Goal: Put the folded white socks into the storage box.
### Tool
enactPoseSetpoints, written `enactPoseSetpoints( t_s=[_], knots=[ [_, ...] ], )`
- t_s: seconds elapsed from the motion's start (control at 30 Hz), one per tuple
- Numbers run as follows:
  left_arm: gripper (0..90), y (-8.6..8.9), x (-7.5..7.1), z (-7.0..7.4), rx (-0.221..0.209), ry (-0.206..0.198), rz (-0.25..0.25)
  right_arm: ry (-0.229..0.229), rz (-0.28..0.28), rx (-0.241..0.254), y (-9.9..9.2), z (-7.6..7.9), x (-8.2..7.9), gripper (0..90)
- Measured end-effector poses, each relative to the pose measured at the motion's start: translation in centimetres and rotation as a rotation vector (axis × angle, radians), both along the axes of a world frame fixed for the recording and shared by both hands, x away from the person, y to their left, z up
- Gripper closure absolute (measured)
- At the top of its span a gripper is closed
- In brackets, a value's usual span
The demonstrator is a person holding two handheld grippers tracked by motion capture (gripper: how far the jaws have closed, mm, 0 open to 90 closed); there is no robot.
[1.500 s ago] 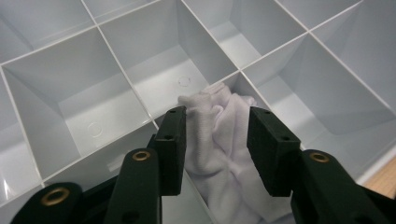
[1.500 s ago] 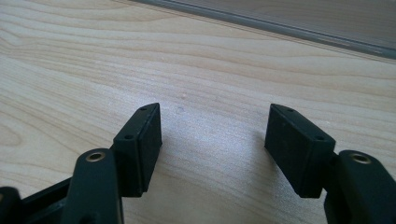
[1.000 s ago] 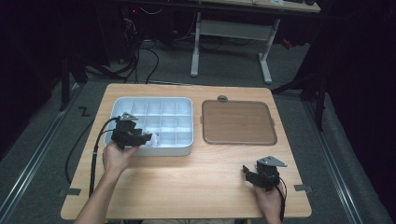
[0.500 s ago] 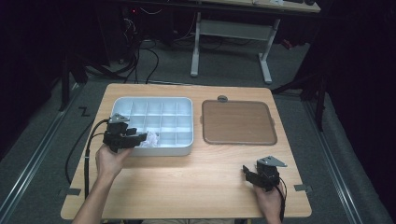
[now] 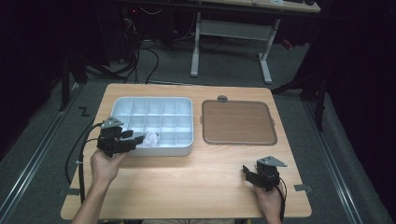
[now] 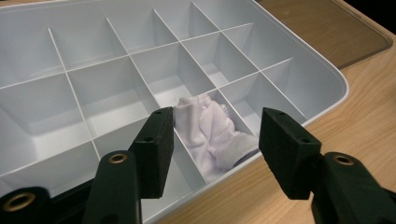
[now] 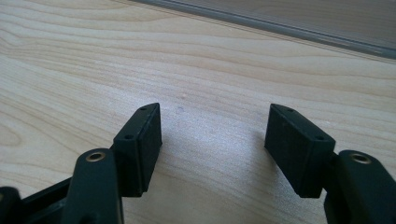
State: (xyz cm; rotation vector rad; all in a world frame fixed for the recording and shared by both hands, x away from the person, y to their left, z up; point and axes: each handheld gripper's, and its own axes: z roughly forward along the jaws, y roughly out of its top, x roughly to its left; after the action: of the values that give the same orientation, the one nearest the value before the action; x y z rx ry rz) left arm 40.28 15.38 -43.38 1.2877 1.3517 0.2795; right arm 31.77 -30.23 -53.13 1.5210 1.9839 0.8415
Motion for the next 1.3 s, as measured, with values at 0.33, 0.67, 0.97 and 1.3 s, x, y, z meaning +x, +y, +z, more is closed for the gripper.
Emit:
enactPoseSetpoints(
  t_s=[0.33,0.67,0.97,1.3],
  knots=[
    [45.7,0.9,-1.3,0.0,-0.039,-0.005,0.012,0.000,0.000,0.000,0.0,0.0,0.0,36.9],
    [45.4,1.3,-2.5,0.0,-0.074,-0.012,0.017,0.000,0.000,0.000,0.0,0.0,0.0,36.9],
    [45.3,1.7,-3.5,-0.5,-0.094,-0.011,0.023,0.000,-0.001,0.000,0.0,0.0,0.0,37.0],
    [45.1,1.7,-4.4,-1.2,-0.110,-0.004,0.025,0.000,-0.001,0.000,0.0,0.0,0.0,37.0]
  ],
)
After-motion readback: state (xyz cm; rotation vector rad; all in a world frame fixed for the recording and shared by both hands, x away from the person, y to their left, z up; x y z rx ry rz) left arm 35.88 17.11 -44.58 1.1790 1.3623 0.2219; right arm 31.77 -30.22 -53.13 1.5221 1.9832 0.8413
